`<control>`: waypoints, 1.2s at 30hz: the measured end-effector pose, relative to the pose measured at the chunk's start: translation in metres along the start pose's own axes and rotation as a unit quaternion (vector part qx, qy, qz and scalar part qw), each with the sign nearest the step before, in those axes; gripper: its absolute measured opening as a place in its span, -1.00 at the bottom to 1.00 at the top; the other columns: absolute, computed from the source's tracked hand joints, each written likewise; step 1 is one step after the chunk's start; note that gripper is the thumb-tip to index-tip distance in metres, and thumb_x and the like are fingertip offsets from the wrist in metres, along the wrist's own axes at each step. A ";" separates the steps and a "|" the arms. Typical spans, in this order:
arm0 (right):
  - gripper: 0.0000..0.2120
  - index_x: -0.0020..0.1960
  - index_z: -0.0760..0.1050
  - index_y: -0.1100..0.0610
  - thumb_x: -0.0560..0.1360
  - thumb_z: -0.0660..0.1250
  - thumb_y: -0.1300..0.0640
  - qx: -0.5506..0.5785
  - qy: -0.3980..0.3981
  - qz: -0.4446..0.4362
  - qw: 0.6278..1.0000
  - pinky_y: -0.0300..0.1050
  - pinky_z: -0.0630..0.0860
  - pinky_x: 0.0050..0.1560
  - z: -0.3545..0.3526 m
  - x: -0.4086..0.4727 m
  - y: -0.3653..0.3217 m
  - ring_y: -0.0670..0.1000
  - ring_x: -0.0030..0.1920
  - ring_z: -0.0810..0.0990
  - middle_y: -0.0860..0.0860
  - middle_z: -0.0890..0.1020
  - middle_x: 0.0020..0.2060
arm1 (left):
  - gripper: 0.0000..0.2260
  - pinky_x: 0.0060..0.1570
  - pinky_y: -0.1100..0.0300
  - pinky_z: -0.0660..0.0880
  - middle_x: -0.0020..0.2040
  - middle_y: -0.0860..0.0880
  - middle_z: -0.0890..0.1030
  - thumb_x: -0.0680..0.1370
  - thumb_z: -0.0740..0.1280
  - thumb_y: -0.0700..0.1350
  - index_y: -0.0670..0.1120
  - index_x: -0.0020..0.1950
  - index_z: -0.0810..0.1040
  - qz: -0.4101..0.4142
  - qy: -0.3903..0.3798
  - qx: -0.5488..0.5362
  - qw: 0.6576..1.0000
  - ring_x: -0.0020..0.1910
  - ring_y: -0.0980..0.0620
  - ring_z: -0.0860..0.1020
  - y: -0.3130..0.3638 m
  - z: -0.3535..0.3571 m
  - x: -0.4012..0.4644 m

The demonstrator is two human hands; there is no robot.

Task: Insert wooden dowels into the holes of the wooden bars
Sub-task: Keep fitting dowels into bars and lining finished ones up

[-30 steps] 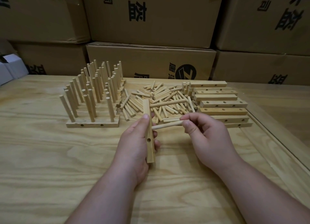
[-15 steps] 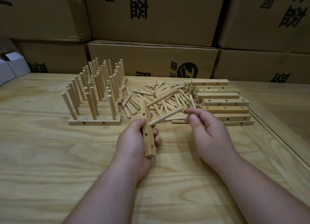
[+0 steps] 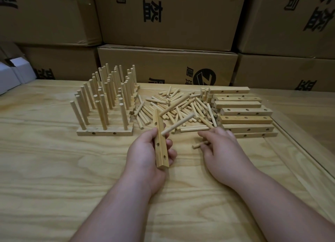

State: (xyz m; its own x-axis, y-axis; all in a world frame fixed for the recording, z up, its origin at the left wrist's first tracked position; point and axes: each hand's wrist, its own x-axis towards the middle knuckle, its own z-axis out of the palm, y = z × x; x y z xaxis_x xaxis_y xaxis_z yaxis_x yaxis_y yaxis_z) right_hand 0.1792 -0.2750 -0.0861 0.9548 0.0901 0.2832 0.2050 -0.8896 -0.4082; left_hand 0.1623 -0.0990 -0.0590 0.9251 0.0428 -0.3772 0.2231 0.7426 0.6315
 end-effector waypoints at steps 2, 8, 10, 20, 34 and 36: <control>-0.76 0.24 0.59 -0.10 0.61 0.29 0.03 0.003 -0.001 -0.006 1.000 -0.17 0.35 0.24 0.000 0.000 -0.001 -0.12 0.17 0.32 -0.24 0.43 0.02 | -0.74 -0.48 0.24 0.35 -0.24 -0.07 0.53 0.66 0.22 -0.09 -0.18 0.20 0.62 0.003 0.000 0.007 1.000 -0.37 0.05 0.44 -0.001 0.000 0.001; -0.97 0.01 0.51 -0.15 0.60 0.30 -0.02 0.079 0.038 -0.050 0.995 -0.27 0.33 0.05 -0.006 -0.002 -0.008 -0.19 0.06 0.38 -0.24 0.43 -0.06 | -0.76 -0.49 0.24 0.37 -0.28 -0.06 0.55 0.62 0.31 -0.08 -0.18 0.17 0.65 0.019 0.001 0.015 1.000 -0.39 0.06 0.47 -0.004 -0.002 0.004; -0.97 -0.01 0.47 -0.14 0.59 0.29 -0.01 0.171 0.089 -0.065 0.979 -0.37 0.34 -0.12 -0.009 -0.004 -0.013 -0.19 -0.10 0.45 -0.20 0.47 -0.14 | -0.76 -0.50 0.24 0.38 -0.28 -0.06 0.54 0.62 0.31 -0.06 -0.16 0.15 0.67 0.024 -0.005 0.017 1.000 -0.39 0.07 0.47 -0.004 -0.002 0.004; -0.78 -0.19 0.53 0.15 0.61 0.25 0.31 0.560 0.044 0.065 0.825 -0.26 0.42 -0.46 -0.020 -0.011 -0.027 -0.07 -0.48 0.47 0.10 0.63 -0.42 | -0.73 -0.32 0.12 0.57 -0.20 -0.10 0.63 0.65 0.26 -0.05 -0.15 0.16 0.68 0.031 -0.001 0.010 0.999 -0.28 0.02 0.60 -0.003 0.000 0.001; -0.93 -0.17 0.55 0.17 0.40 0.32 0.19 0.558 -0.030 0.022 0.829 -0.23 0.50 -0.35 -0.015 -0.009 -0.024 -0.02 -0.41 0.52 0.21 0.68 -0.36 | -0.68 -0.25 0.10 0.55 -0.27 -0.03 0.63 0.68 0.19 -0.01 -0.14 0.22 0.65 0.020 0.001 0.000 1.000 -0.28 0.03 0.59 -0.001 0.001 -0.001; -0.96 -0.17 0.54 0.18 0.42 0.32 0.22 0.558 -0.032 0.018 0.829 -0.25 0.49 -0.37 -0.013 -0.009 -0.024 -0.04 -0.43 0.51 0.19 0.66 -0.40 | -0.69 -0.26 0.10 0.55 -0.27 -0.03 0.63 0.68 0.20 0.00 -0.12 0.23 0.65 0.019 0.000 -0.005 1.000 -0.28 0.03 0.59 -0.001 0.000 -0.001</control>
State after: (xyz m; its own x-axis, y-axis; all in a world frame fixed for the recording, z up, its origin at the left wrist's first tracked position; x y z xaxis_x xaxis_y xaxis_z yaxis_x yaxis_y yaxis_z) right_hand 0.1629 -0.2609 -0.0674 0.9668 0.1270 0.2215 0.2135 0.0735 -0.9742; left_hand 0.1616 -0.0997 -0.0589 0.9329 0.0701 -0.3532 0.1852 0.7477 0.6376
